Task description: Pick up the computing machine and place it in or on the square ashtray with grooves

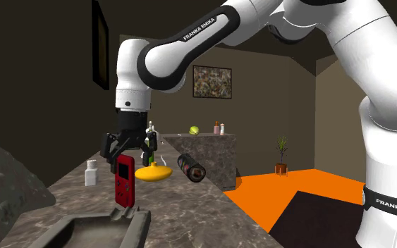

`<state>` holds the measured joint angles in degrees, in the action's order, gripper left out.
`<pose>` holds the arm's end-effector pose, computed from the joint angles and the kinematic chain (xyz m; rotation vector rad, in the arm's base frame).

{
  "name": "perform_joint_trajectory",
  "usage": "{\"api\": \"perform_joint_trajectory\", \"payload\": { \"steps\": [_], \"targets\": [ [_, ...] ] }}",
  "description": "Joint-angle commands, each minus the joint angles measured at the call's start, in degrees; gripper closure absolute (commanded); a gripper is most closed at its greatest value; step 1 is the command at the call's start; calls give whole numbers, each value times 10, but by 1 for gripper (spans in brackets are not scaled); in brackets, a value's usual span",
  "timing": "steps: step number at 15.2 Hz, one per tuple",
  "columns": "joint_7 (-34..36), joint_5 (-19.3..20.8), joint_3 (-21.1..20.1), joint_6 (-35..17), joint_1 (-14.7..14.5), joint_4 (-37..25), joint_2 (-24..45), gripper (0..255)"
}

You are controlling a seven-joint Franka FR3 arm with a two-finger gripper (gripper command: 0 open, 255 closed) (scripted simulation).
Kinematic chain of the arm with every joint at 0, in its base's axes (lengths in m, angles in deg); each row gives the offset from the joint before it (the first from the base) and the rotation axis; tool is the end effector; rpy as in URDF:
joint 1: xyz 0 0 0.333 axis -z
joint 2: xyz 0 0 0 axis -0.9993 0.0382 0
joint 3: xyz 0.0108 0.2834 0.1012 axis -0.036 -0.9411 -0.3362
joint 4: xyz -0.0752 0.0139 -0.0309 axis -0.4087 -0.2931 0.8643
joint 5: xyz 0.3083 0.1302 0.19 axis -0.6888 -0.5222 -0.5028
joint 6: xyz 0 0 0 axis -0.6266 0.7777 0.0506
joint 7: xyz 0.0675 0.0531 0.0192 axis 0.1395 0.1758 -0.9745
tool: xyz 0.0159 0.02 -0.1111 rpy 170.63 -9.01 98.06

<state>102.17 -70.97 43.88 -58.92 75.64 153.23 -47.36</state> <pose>0.5282 0.3421 0.3091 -3.1324 0.0255 -0.1370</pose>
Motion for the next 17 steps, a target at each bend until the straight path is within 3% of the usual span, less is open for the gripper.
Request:
{"api": "perform_joint_trajectory", "payload": {
  "steps": [1,2,11,17],
  "targets": [
    [0,0,0,0,0,0,0,0],
    [0,0,0,0,0,0,0,255],
    [0,0,0,0,0,0,0,255],
    [-11,-15,-7,37,5,-15,-24,255]
  ]
}}
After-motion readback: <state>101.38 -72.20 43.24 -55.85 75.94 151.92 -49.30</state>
